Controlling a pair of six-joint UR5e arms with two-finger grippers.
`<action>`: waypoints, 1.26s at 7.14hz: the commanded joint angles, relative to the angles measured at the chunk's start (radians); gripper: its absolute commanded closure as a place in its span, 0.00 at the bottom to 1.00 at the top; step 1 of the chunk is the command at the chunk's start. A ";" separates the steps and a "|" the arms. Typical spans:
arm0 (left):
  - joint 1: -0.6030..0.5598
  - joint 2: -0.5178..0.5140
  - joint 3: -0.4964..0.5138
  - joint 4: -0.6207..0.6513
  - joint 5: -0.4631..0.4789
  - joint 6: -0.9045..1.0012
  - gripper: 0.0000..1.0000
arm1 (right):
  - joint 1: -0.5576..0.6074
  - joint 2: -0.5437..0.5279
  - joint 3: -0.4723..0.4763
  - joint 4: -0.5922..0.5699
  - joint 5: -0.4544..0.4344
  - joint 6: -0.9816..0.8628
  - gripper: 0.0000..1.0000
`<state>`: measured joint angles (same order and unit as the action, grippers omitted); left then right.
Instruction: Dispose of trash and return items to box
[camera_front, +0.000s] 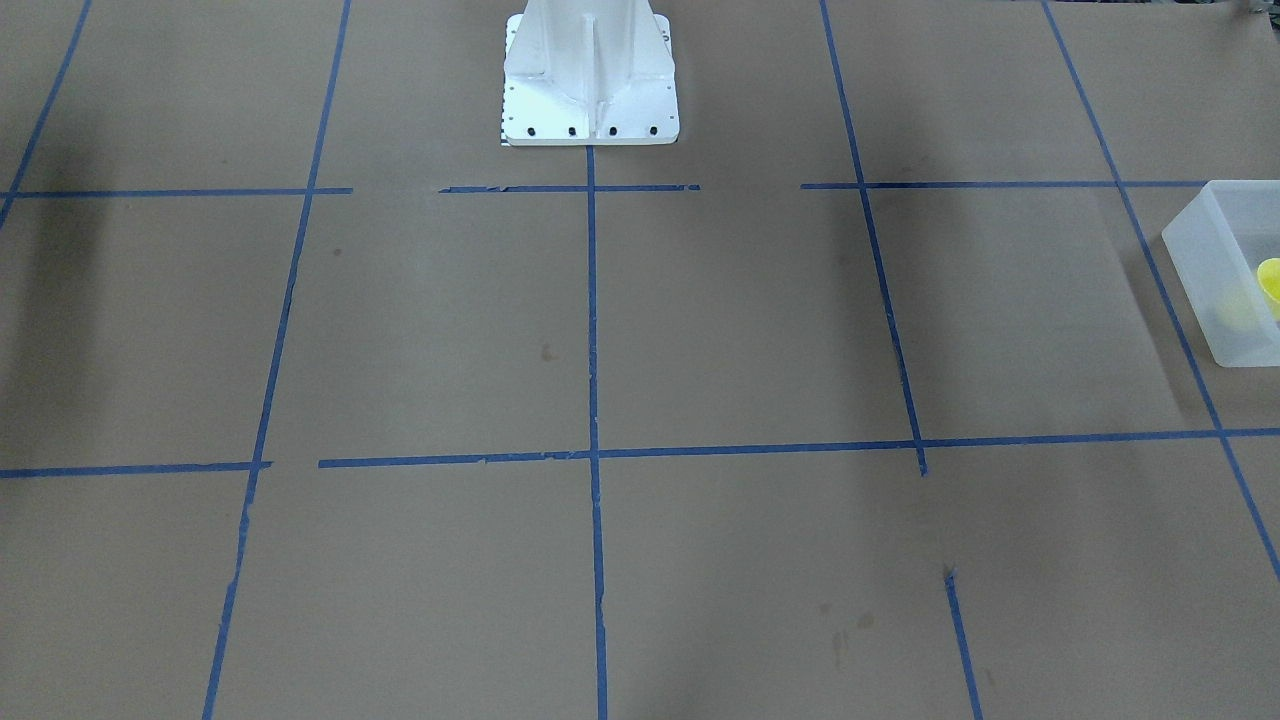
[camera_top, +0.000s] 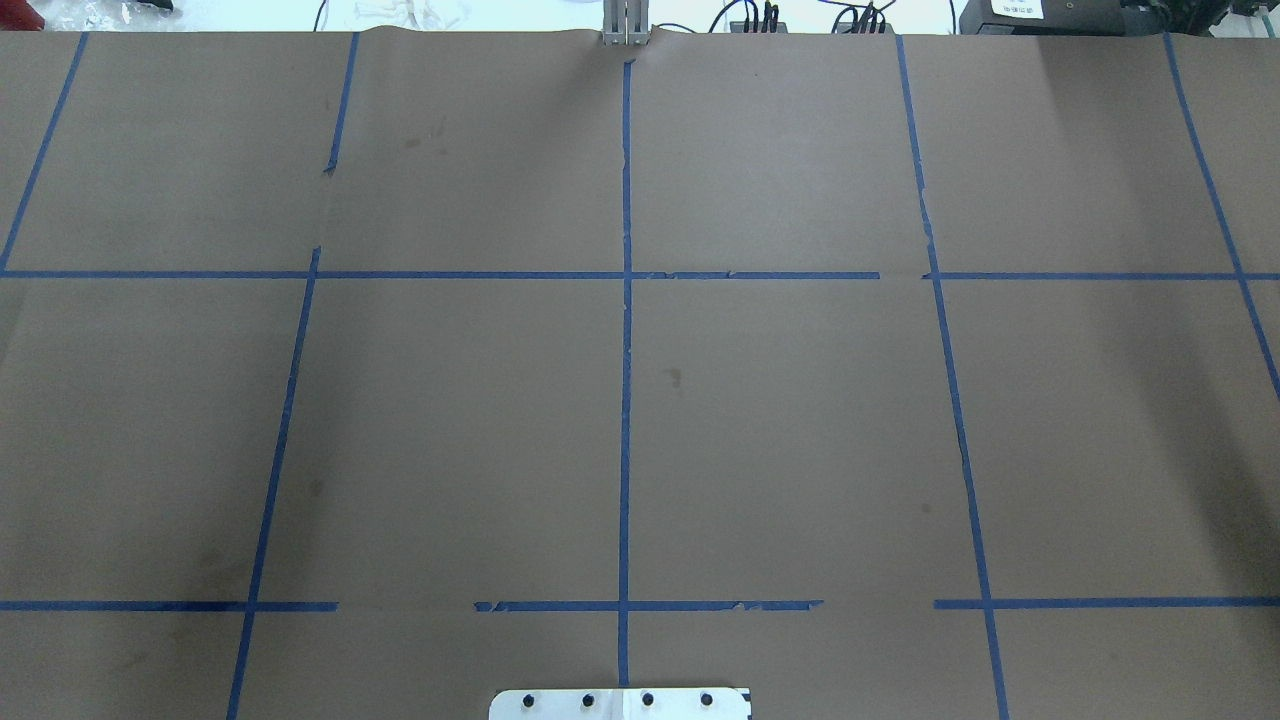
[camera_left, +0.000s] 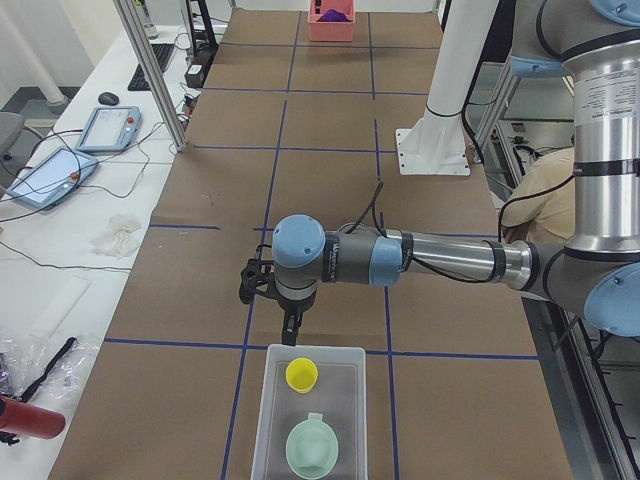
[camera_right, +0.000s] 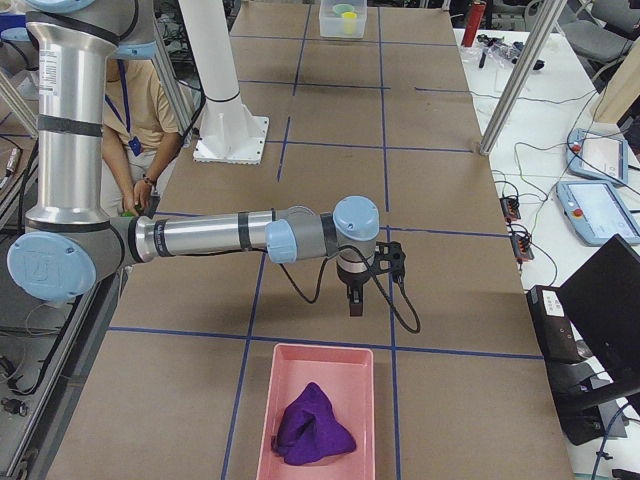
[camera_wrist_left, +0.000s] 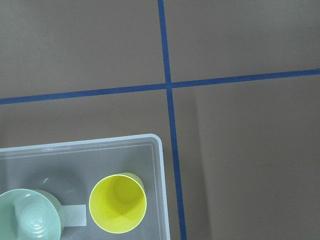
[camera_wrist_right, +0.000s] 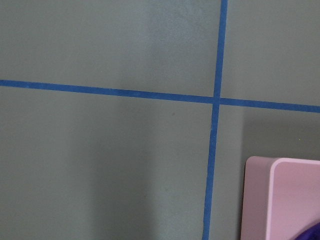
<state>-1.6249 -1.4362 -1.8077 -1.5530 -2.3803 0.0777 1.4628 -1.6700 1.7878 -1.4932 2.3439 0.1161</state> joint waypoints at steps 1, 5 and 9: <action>0.002 -0.012 0.028 0.001 -0.003 -0.003 0.00 | -0.009 0.006 0.001 0.001 -0.001 -0.067 0.00; 0.003 -0.039 0.056 -0.010 -0.003 0.004 0.00 | -0.012 0.006 0.007 0.005 0.008 -0.107 0.00; 0.003 -0.033 0.082 -0.010 -0.003 0.005 0.00 | -0.013 0.007 0.004 0.010 0.003 -0.093 0.00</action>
<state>-1.6214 -1.4741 -1.7414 -1.5642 -2.3842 0.0817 1.4500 -1.6631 1.7920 -1.4841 2.3441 0.0210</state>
